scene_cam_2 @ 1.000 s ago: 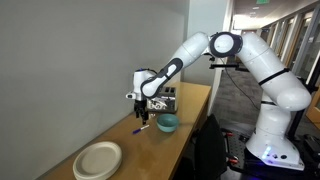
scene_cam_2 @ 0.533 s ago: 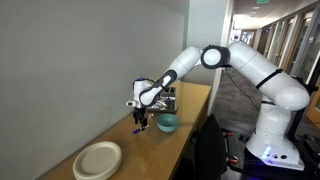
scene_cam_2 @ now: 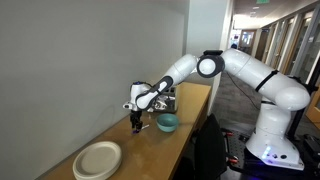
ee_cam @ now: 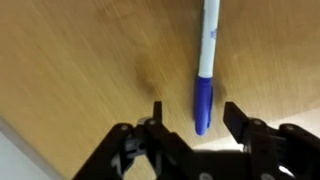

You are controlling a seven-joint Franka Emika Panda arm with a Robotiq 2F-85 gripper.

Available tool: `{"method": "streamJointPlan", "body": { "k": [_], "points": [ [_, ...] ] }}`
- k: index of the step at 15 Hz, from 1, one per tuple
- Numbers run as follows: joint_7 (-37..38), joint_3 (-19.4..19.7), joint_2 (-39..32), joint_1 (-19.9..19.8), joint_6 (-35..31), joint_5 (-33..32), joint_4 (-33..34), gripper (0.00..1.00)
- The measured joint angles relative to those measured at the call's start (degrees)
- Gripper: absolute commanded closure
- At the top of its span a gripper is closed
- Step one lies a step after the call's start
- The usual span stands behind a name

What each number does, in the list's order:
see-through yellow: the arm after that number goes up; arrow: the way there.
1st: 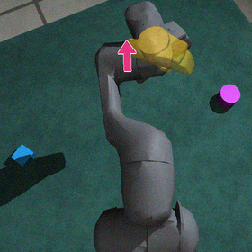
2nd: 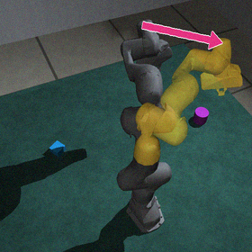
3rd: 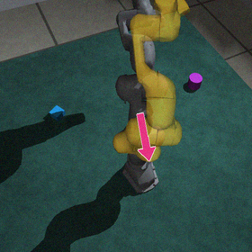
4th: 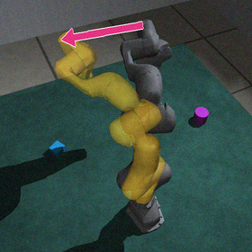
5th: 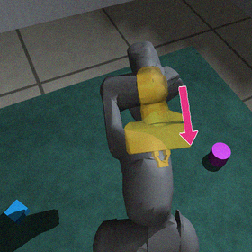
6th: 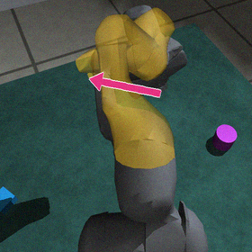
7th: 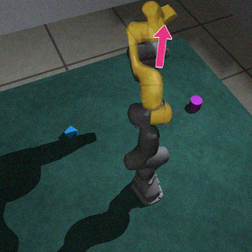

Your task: Put the marker in the blue bowl

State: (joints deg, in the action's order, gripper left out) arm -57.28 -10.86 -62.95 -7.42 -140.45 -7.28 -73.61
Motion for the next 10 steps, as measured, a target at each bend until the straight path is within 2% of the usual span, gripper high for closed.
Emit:
{"method": "streamJointPlan", "body": {
  "k": [5,7,10],
  "points": [
    [0.0,-0.03,-1.41,0.48,3.21,-0.01,3.43,0.99],
    [0.0,-0.03,-1.78,0.55,4.51,-0.01,4.37,0.95],
    [0.0,-0.03,-2.15,0.5,6.01,0.1,5.55,0.95]
  ]
}}
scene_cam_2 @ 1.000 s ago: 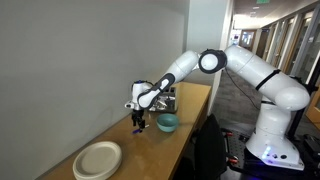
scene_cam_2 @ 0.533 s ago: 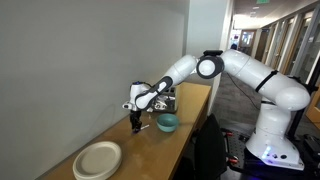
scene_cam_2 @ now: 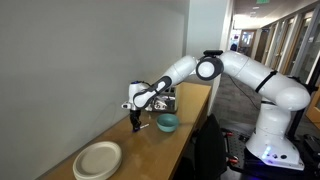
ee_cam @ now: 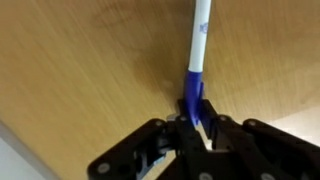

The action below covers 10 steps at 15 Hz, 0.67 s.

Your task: Put the marker in the blue bowl

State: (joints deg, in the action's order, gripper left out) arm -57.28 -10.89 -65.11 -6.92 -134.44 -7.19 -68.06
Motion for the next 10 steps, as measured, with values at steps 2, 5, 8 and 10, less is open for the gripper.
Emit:
{"method": "streamJointPlan", "body": {
  "k": [2,5,8,10],
  "points": [
    [0.0,-0.28,0.08,-0.22,0.02,0.54,0.54,0.95],
    [-1.35,-2.55,1.09,-1.56,-0.66,2.32,0.73,0.95],
    [-3.22,-4.18,2.74,-2.95,-1.03,4.29,-0.06,0.95],
    [-3.23,-4.29,4.41,-3.69,-1.17,4.75,-2.08,0.95]
  ]
}}
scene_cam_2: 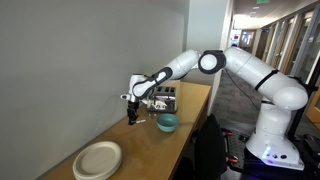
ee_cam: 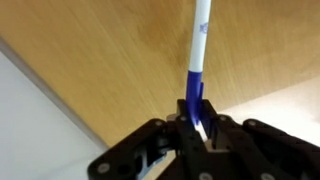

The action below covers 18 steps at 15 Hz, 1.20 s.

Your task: Put the marker in the blue bowl

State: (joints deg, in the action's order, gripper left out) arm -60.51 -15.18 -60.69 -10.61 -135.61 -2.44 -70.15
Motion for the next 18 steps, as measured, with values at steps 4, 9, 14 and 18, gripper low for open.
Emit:
{"method": "streamJointPlan", "body": {
  "k": [4,9,14,18],
  "points": [
    [3.39,2.89,5.43,0.38,-1.24,-0.49,-7.83,0.95],
    [11.78,6.27,15.42,2.9,-6.16,-3.44,-22.11,0.95],
    [17.35,7.71,25.27,3.87,-7.98,-5.32,-36.31,0.95],
    [17.35,7.89,29.86,1.39,-11.94,-5.31,-41.84,0.95]
  ]
}}
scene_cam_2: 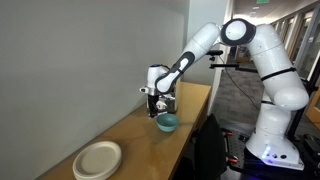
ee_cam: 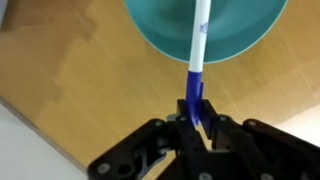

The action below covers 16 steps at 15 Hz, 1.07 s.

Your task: Put the marker in the blue bowl

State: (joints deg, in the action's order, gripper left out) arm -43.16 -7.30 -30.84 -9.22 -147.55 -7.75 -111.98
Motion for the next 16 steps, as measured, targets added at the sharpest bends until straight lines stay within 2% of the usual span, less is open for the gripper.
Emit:
{"method": "streamJointPlan", "body": {
  "k": [6,11,12,13,16],
  "points": [
    [-0.58,0.21,1.23,-3.88,-0.66,0.41,-4.99,0.95],
    [-0.74,0.2,1.17,-4.7,-0.66,0.53,-6.43,0.95],
    [-0.76,0.17,1.17,-4.7,-0.65,0.53,-6.52,0.56],
    [-1.1,0.12,1.17,-4.7,-0.58,0.53,-6.57,0.56],
    [-1.73,0.11,1.21,-4.7,-0.48,0.53,-6.61,0.35]
  ]
}}
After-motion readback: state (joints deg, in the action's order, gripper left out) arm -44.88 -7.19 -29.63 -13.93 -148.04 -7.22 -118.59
